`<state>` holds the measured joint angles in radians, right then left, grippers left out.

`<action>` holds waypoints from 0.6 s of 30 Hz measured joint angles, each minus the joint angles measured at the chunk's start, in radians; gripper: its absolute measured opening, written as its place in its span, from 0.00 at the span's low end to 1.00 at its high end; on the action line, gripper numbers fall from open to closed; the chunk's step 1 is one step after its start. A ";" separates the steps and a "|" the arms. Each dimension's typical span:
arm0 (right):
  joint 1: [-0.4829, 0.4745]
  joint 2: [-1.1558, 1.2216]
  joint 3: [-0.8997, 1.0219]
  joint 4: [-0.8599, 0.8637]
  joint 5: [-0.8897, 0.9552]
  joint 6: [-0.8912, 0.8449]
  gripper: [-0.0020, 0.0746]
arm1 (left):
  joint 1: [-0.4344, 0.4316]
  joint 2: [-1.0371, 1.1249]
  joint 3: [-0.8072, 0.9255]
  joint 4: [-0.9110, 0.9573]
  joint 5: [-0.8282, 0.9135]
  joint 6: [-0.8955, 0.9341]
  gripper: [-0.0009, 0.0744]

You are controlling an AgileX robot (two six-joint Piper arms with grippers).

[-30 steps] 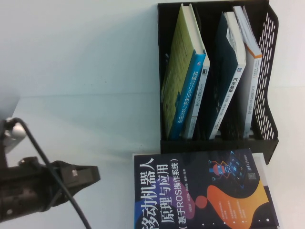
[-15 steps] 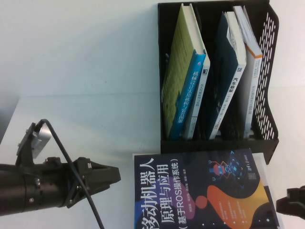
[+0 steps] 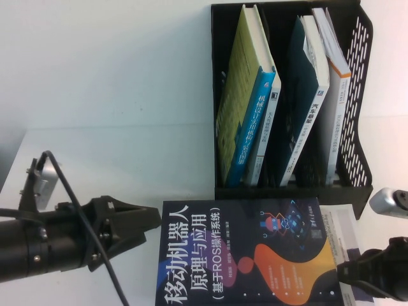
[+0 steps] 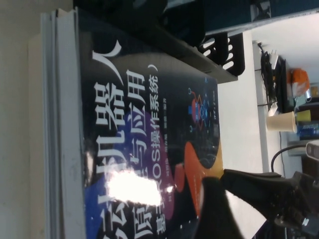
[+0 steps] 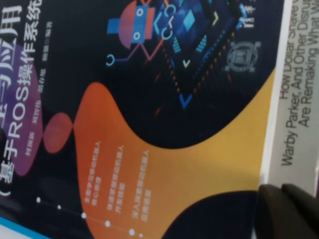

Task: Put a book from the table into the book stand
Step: Push book with right arm, then pick up the book with your left arm

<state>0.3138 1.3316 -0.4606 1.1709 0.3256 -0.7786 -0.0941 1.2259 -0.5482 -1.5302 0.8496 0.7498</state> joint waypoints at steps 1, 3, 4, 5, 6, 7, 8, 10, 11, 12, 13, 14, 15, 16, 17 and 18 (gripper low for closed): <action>0.002 0.001 0.000 0.005 -0.004 -0.008 0.03 | 0.017 0.003 0.000 0.000 0.012 0.000 0.54; 0.008 0.001 0.000 0.024 -0.008 -0.030 0.03 | 0.075 0.024 0.000 0.000 0.057 0.003 0.54; 0.008 0.001 0.000 0.033 -0.011 -0.041 0.03 | 0.103 0.035 0.000 0.000 0.085 0.008 0.54; 0.008 0.001 0.000 0.047 -0.011 -0.054 0.03 | 0.142 0.051 0.000 0.000 0.125 0.016 0.54; 0.008 0.001 0.000 0.060 -0.012 -0.068 0.03 | 0.181 0.070 0.000 0.000 0.181 0.033 0.55; 0.008 0.003 -0.003 0.069 -0.013 -0.078 0.03 | 0.210 0.091 0.000 0.000 0.218 0.047 0.56; 0.008 0.005 -0.008 0.074 -0.013 -0.087 0.03 | 0.242 0.113 0.000 0.000 0.254 0.064 0.58; 0.008 0.020 -0.026 0.083 -0.013 -0.097 0.03 | 0.279 0.152 0.000 0.000 0.281 0.087 0.66; 0.008 0.032 -0.039 0.087 -0.002 -0.101 0.03 | 0.285 0.173 0.000 0.002 0.288 0.100 0.71; 0.008 0.046 -0.054 0.089 0.011 -0.104 0.03 | 0.287 0.191 0.000 0.010 0.290 0.117 0.77; 0.008 0.064 -0.065 0.090 0.020 -0.105 0.03 | 0.287 0.205 0.000 0.015 0.295 0.127 0.82; 0.008 0.084 -0.081 0.091 0.036 -0.106 0.03 | 0.290 0.221 0.000 0.022 0.298 0.136 0.86; 0.008 0.105 -0.098 0.094 0.053 -0.108 0.03 | 0.290 0.237 0.000 0.027 0.300 0.142 0.88; 0.008 0.122 -0.115 0.097 0.067 -0.114 0.03 | 0.290 0.249 0.000 0.034 0.300 0.148 0.90; 0.008 0.142 -0.132 0.099 0.084 -0.118 0.03 | 0.290 0.264 0.000 0.037 0.300 0.157 0.91; 0.008 0.159 -0.147 0.101 0.098 -0.120 0.03 | 0.290 0.278 -0.002 0.037 0.300 0.166 0.92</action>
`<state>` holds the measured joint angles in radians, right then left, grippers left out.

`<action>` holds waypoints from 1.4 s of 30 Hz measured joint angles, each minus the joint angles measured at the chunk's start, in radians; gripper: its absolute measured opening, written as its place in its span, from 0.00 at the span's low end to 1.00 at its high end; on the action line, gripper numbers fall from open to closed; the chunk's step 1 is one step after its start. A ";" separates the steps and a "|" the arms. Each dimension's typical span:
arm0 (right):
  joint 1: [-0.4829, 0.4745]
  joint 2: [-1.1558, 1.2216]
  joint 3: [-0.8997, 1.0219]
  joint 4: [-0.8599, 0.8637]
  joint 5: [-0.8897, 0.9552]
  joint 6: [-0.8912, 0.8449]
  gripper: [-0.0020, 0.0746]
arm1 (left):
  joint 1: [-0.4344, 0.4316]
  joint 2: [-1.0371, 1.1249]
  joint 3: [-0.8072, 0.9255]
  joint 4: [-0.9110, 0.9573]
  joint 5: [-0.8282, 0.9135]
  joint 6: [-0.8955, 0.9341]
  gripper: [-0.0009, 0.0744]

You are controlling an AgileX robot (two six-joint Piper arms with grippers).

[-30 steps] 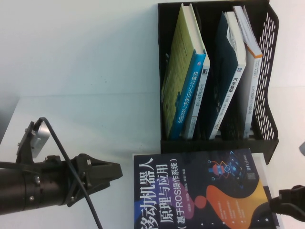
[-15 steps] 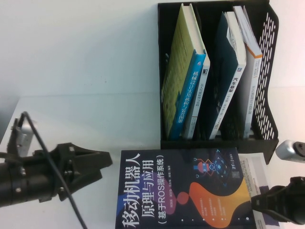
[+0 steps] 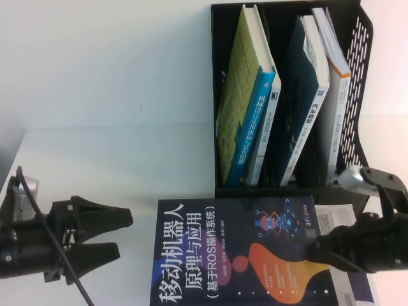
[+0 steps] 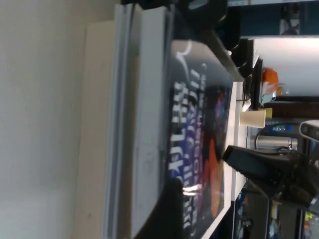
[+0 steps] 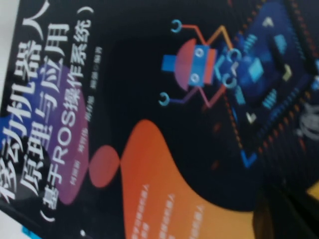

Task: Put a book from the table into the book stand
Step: Pick up the book with your left arm

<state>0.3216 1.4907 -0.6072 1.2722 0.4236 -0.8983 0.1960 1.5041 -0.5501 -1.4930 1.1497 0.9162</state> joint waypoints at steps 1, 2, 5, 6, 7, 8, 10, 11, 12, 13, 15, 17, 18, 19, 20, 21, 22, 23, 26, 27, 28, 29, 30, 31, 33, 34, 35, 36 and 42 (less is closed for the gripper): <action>0.000 0.010 -0.010 0.002 0.010 -0.001 0.03 | 0.000 0.013 0.000 0.001 0.000 0.002 0.92; 0.000 0.017 -0.021 0.002 0.012 -0.002 0.03 | 0.000 0.026 0.000 0.001 0.000 0.004 0.92; 0.001 0.021 -0.040 0.004 0.010 -0.005 0.03 | 0.000 0.053 0.000 0.001 0.000 0.006 0.93; 0.001 0.014 -0.048 0.004 0.000 -0.005 0.03 | 0.000 0.061 0.000 0.001 0.000 0.006 0.93; 0.001 0.008 -0.053 0.004 -0.009 -0.002 0.03 | 0.000 0.067 0.000 0.001 0.000 0.006 0.93; 0.001 0.002 -0.057 0.004 -0.018 0.003 0.03 | 0.000 0.074 -0.001 0.001 0.000 0.006 0.93; 0.001 -0.006 -0.062 0.001 -0.034 0.011 0.03 | 0.000 0.083 -0.004 0.001 0.000 0.006 0.93; 0.001 -0.009 -0.063 -0.001 -0.046 0.011 0.03 | 0.000 0.085 -0.006 -0.001 0.000 0.008 0.93; 0.001 -0.010 -0.063 -0.011 -0.055 0.013 0.03 | -0.006 0.088 -0.006 -0.006 0.000 0.011 0.93; 0.001 -0.010 -0.063 -0.024 -0.064 0.016 0.03 | -0.011 0.091 -0.007 -0.008 0.000 0.013 0.93; -0.010 -0.011 -0.063 -0.039 -0.069 0.018 0.03 | -0.036 0.101 -0.007 -0.008 0.000 0.015 0.93; -0.036 -0.011 -0.063 -0.047 -0.071 0.022 0.03 | -0.063 0.111 -0.007 -0.006 0.000 0.015 0.93; -0.053 -0.011 -0.063 -0.049 -0.071 0.026 0.03 | -0.079 0.116 -0.007 -0.006 0.000 0.013 0.93; -0.071 -0.011 -0.063 -0.049 -0.067 0.031 0.03 | -0.093 0.124 -0.007 -0.006 0.000 0.008 0.93; -0.083 -0.011 -0.063 -0.051 -0.057 0.033 0.03 | -0.103 0.128 -0.007 -0.006 -0.002 0.007 0.93; -0.095 -0.011 -0.063 -0.058 -0.046 0.036 0.03 | -0.110 0.133 -0.007 -0.006 -0.005 0.007 0.93; -0.102 -0.013 -0.063 -0.069 -0.032 0.037 0.03 | -0.111 0.137 -0.007 -0.008 -0.006 0.007 0.93; -0.104 -0.013 -0.063 -0.085 -0.018 0.037 0.03 | -0.114 0.140 -0.007 -0.014 -0.007 0.007 0.93; -0.106 -0.013 -0.063 -0.125 0.020 0.038 0.03 | -0.118 0.155 -0.008 -0.039 -0.009 -0.001 0.93; -0.106 -0.013 -0.063 -0.132 0.028 0.038 0.03 | -0.118 0.161 -0.008 -0.047 -0.014 -0.003 0.93; -0.106 -0.011 -0.063 -0.134 0.033 0.038 0.03 | -0.118 0.170 -0.008 -0.055 -0.019 -0.005 0.93; -0.106 -0.008 -0.063 -0.135 0.037 0.038 0.03 | -0.118 0.178 -0.008 -0.062 -0.027 -0.005 0.93; -0.106 -0.007 -0.063 -0.136 0.044 0.040 0.03 | -0.118 0.189 -0.008 -0.070 -0.029 -0.007 0.93; -0.106 -0.002 -0.063 -0.137 0.051 0.040 0.03 | -0.118 0.200 -0.008 -0.077 -0.029 -0.007 0.93; -0.106 0.012 -0.063 -0.137 0.062 0.040 0.03 | -0.118 0.223 -0.008 -0.098 -0.027 0.000 0.93; -0.106 0.020 -0.063 -0.137 0.063 0.042 0.03 | -0.118 0.233 -0.008 -0.110 -0.022 0.007 0.93; -0.106 0.029 -0.063 -0.139 0.063 0.042 0.03 | -0.118 0.240 -0.008 -0.119 -0.017 0.011 0.93; -0.106 0.036 -0.063 -0.139 0.063 0.042 0.03 | -0.118 0.248 -0.008 -0.127 -0.015 0.015 0.93; -0.106 0.046 -0.063 -0.139 0.061 0.053 0.03 | -0.118 0.285 -0.008 -0.136 -0.013 0.060 0.93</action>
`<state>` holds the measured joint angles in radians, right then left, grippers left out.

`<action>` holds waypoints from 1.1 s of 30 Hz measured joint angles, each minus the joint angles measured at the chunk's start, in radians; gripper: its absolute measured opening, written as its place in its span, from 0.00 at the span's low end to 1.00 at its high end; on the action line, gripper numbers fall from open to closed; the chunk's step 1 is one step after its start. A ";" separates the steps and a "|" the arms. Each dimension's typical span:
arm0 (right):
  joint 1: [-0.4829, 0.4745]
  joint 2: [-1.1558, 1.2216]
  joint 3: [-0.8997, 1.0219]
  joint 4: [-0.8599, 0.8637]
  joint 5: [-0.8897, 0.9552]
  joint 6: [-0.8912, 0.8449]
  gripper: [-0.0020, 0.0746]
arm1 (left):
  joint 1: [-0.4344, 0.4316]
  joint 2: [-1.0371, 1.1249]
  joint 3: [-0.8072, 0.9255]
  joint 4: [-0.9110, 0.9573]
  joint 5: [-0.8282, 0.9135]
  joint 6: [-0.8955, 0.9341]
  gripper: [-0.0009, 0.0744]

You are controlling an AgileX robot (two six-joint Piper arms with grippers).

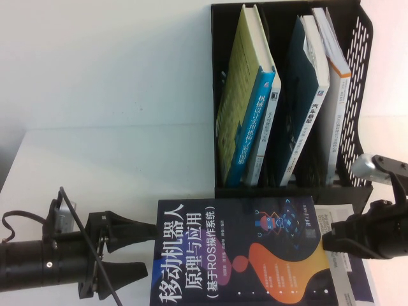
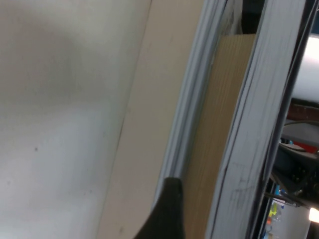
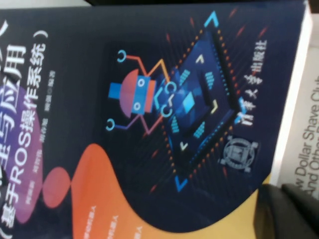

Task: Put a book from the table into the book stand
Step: Pick up the book with your left arm

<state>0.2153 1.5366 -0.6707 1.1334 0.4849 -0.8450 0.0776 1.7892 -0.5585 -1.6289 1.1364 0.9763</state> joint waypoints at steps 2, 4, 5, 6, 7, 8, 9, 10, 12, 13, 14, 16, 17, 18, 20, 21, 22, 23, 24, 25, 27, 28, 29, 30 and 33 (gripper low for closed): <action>0.000 0.000 0.000 0.000 -0.014 0.010 0.03 | -0.002 0.009 0.000 -0.011 0.000 0.027 0.93; 0.000 0.004 0.000 0.000 -0.031 0.027 0.03 | -0.004 0.013 0.000 -0.020 0.000 0.052 0.93; 0.000 0.005 0.000 0.000 -0.036 0.033 0.03 | -0.005 0.015 0.000 -0.022 0.000 0.060 0.93; 0.000 0.005 0.000 0.000 -0.040 0.038 0.03 | -0.006 0.017 0.000 -0.024 0.000 0.068 0.93; 0.000 0.005 0.000 0.000 -0.041 0.041 0.03 | -0.008 0.017 0.000 -0.025 0.000 0.073 0.93; 0.000 0.005 0.000 0.000 -0.041 0.042 0.03 | -0.008 0.017 0.000 -0.026 0.000 0.076 0.93; 0.000 0.005 0.000 0.000 -0.041 0.043 0.03 | -0.008 0.017 0.000 -0.026 0.001 0.078 0.93; 0.000 0.005 0.000 0.000 -0.041 0.043 0.03 | -0.008 0.019 0.000 -0.026 0.002 0.080 0.93; 0.000 0.005 0.000 0.000 -0.041 0.045 0.03 | -0.008 0.019 0.000 -0.026 0.002 0.082 0.93; 0.000 0.005 0.000 0.000 -0.041 0.045 0.03 | -0.008 0.019 0.000 -0.026 0.002 0.082 0.93; 0.000 0.005 0.000 -0.002 -0.041 0.045 0.03 | -0.008 0.019 0.000 -0.026 0.002 0.084 0.93; 0.000 0.005 0.000 -0.019 -0.041 0.047 0.03 | -0.008 0.019 0.000 -0.026 0.002 0.084 0.93; 0.000 0.005 0.000 -0.023 -0.043 0.049 0.03 | -0.008 0.019 0.000 -0.026 0.002 0.084 0.93; 0.000 0.005 0.000 -0.026 -0.045 0.051 0.03 | -0.008 0.019 0.000 -0.026 0.002 0.084 0.93; 0.000 0.005 0.000 -0.026 -0.042 0.055 0.03 | -0.008 0.019 0.000 -0.026 0.002 0.086 0.93; 0.000 0.005 0.000 -0.026 -0.033 0.055 0.03 | -0.008 0.019 0.000 -0.029 0.002 0.088 0.93; 0.000 0.005 0.000 -0.026 -0.021 0.055 0.03 | -0.008 0.019 0.000 -0.031 0.002 0.088 0.93; 0.000 0.005 0.000 -0.026 -0.009 0.055 0.03 | -0.008 0.019 0.000 -0.034 0.002 0.090 0.93; 0.000 0.005 0.000 -0.026 0.001 0.055 0.03 | -0.008 0.019 0.000 -0.038 0.002 0.090 0.93; 0.000 0.005 0.000 -0.026 0.006 0.055 0.03 | -0.008 0.019 0.000 -0.041 0.002 0.090 0.93; 0.000 0.005 0.000 -0.026 0.006 0.055 0.03 | -0.008 0.019 0.000 -0.045 0.002 0.090 0.93; 0.000 0.005 0.000 -0.026 0.006 0.055 0.03 | -0.008 0.019 0.000 -0.045 0.002 0.090 0.93; 0.000 0.005 0.000 -0.026 0.006 0.055 0.03 | -0.008 0.019 0.000 -0.045 0.002 0.092 0.93; 0.000 0.005 0.000 -0.026 0.006 0.055 0.03 | -0.008 0.019 0.000 -0.045 0.002 0.092 0.93; 0.000 0.005 0.000 -0.026 0.006 0.055 0.03 | -0.008 0.019 0.000 -0.045 0.003 0.092 0.93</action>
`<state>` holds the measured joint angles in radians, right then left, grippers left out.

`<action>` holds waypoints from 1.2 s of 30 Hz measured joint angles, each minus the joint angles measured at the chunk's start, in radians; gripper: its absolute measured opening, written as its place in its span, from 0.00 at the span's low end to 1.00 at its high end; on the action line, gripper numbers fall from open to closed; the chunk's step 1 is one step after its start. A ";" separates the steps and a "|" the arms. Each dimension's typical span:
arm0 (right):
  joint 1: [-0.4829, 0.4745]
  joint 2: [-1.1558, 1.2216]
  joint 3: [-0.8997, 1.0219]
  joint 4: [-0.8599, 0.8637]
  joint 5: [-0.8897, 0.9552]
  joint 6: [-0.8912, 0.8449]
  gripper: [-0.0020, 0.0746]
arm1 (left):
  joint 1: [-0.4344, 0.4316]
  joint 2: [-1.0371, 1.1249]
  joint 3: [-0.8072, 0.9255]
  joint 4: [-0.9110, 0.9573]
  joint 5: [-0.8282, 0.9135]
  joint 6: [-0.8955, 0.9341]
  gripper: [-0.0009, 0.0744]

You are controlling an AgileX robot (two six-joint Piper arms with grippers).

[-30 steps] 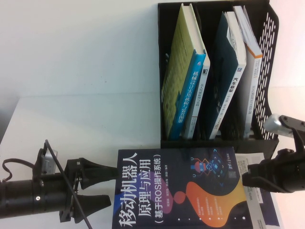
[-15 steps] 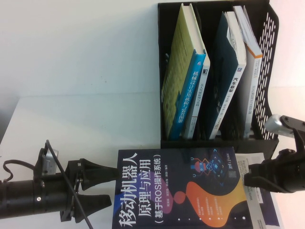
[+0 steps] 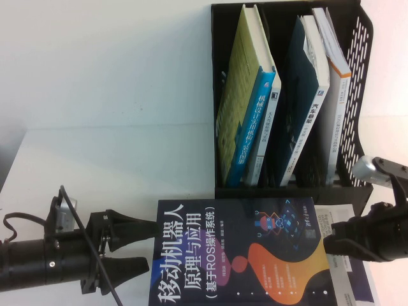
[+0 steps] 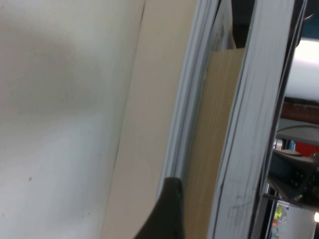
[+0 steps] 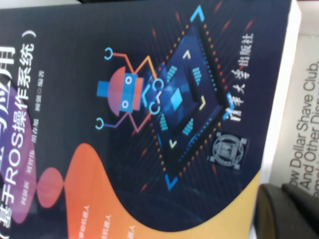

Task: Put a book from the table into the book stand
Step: Pick up the book with your left arm

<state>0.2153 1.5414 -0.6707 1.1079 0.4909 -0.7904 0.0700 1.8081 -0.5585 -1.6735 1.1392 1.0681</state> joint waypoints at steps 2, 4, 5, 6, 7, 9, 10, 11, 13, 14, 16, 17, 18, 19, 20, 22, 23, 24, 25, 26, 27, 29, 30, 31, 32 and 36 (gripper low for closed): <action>0.000 0.000 0.000 0.011 0.000 0.000 0.03 | -0.002 0.002 0.000 -0.013 0.000 0.003 0.93; 0.000 0.000 0.000 0.028 0.008 -0.002 0.03 | -0.017 0.004 0.000 -0.025 0.000 0.014 0.93; 0.000 0.000 -0.002 0.039 0.013 -0.005 0.03 | -0.028 0.004 0.000 -0.028 0.000 0.023 0.93; 0.000 0.000 -0.004 0.044 0.019 -0.007 0.03 | -0.043 0.006 0.000 -0.028 0.000 0.031 0.93; 0.000 0.000 -0.009 0.049 0.025 -0.009 0.03 | -0.058 0.006 0.000 -0.028 0.000 0.039 0.93; 0.000 0.000 -0.018 0.054 0.032 -0.011 0.03 | -0.084 0.007 0.000 -0.028 0.000 0.052 0.93; 0.000 0.000 -0.022 0.055 0.036 -0.011 0.03 | -0.096 0.007 0.000 -0.028 0.000 0.059 0.93; 0.000 0.000 -0.029 0.058 0.041 -0.011 0.03 | -0.105 0.007 0.000 -0.028 0.000 0.064 0.93; 0.005 0.001 -0.039 0.062 0.045 -0.011 0.03 | -0.112 0.007 0.000 -0.028 0.002 0.071 0.93; 0.012 0.005 -0.043 0.063 0.045 -0.011 0.03 | -0.114 0.007 0.000 -0.028 0.002 0.075 0.93; 0.032 0.018 -0.059 0.064 0.045 -0.011 0.03 | -0.114 0.007 0.000 -0.028 0.002 0.079 0.93; 0.047 0.031 -0.066 0.064 0.043 -0.011 0.03 | -0.114 0.007 0.000 -0.028 0.000 0.080 0.93; 0.060 0.044 -0.071 0.065 0.039 -0.013 0.03 | -0.114 0.007 0.000 -0.028 -0.003 0.082 0.93; 0.076 0.061 -0.078 0.067 0.035 -0.015 0.03 | -0.114 0.007 0.000 -0.028 -0.008 0.086 0.93; 0.092 0.078 -0.085 0.067 0.024 -0.015 0.03 | -0.114 0.007 0.000 -0.028 -0.013 0.089 0.93; 0.119 0.107 -0.094 0.073 0.009 -0.015 0.03 | -0.114 0.007 0.000 -0.026 -0.020 0.101 0.93; 0.129 0.117 -0.102 0.077 0.004 -0.015 0.03 | -0.114 0.007 0.000 -0.026 -0.023 0.104 0.93; 0.137 0.120 -0.106 0.079 -0.001 -0.015 0.03 | -0.114 0.007 0.000 -0.026 -0.025 0.106 0.93; 0.140 0.124 -0.111 0.083 -0.004 -0.017 0.03 | -0.112 0.007 0.000 -0.026 -0.027 0.108 0.93; 0.144 0.124 -0.113 0.083 -0.007 -0.017 0.03 | -0.112 0.007 0.000 -0.026 -0.027 0.108 0.93; 0.145 0.126 -0.117 0.083 -0.009 -0.017 0.03 | -0.112 0.007 0.000 -0.026 -0.027 0.108 0.93; 0.146 0.126 -0.119 0.083 -0.017 -0.017 0.03 | -0.112 0.007 0.000 -0.026 -0.029 0.101 0.93; 0.146 0.126 -0.119 0.083 -0.021 -0.017 0.03 | -0.112 0.007 0.000 -0.026 -0.029 0.101 0.92; 0.149 0.122 -0.119 0.078 -0.027 -0.017 0.03 | -0.112 0.007 0.000 -0.026 -0.029 0.098 0.90; 0.149 0.117 -0.119 0.072 -0.034 -0.017 0.03 | -0.112 0.007 0.000 -0.024 -0.029 0.096 0.87; 0.154 0.078 -0.119 0.044 -0.059 -0.017 0.03 | -0.112 0.008 0.000 -0.004 -0.029 0.061 0.62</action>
<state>0.3696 1.6199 -0.7894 1.1524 0.4318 -0.8073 -0.0420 1.8159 -0.5585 -1.6774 1.1103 1.1291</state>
